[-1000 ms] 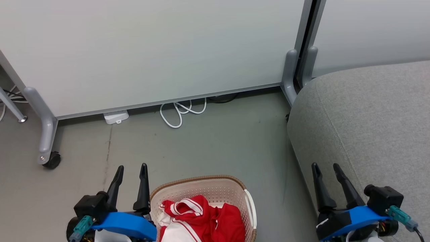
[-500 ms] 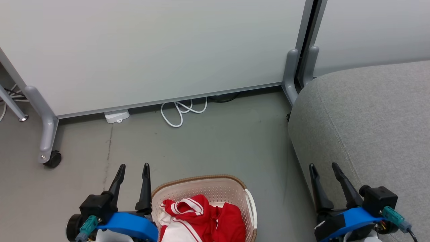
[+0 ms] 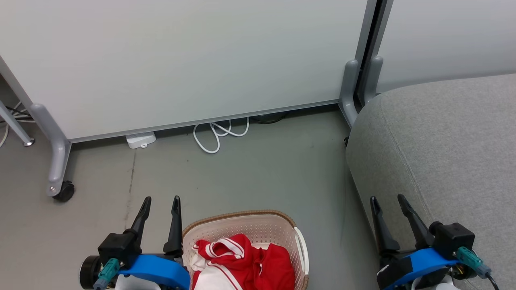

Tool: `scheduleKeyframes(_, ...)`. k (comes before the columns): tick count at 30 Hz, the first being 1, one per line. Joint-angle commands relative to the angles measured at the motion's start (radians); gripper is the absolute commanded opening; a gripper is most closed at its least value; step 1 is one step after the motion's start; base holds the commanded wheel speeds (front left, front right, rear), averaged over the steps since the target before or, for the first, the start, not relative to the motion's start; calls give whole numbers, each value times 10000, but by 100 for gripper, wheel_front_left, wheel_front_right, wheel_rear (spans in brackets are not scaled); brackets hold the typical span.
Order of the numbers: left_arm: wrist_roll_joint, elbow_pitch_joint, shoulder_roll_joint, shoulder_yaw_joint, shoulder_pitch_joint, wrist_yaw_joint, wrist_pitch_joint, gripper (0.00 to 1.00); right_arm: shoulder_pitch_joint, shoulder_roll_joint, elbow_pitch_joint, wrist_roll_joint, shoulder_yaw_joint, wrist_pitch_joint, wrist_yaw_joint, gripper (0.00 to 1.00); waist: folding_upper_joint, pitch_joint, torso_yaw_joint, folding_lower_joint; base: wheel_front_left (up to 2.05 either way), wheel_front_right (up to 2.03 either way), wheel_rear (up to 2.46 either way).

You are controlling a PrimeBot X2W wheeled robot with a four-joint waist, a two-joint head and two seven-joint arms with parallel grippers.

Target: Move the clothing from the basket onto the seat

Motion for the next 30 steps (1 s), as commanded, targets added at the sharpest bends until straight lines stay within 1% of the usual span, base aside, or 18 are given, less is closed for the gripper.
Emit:
scheduleKeyframes(1,21,-3,-10,20,-5,-75,-52,100,-32,-55,12,-31,-2,-36,4,100,0,-4,-2,0,0,0,0)
scheduleKeyframes(14,100,19,-13,-40,58,-82,-52,100,25,-54,-36,11,54,-5,4,100,0,7,22,0,0,0,0)
scheduleKeyframes(21,187,91,12,-95,63,-88,-52,100,-55,-54,-95,25,202,12,4,100,0,196,-123,0,0,0,0)
scheduleKeyframes(26,352,400,288,-197,-293,-86,-52,100,-274,-53,-199,107,373,8,4,100,0,702,-499,0,0,0,0)
scheduleKeyframes(30,597,932,687,-474,-683,-88,-48,100,-450,-50,-279,251,509,-50,4,100,0,1335,-955,0,0,0,0)
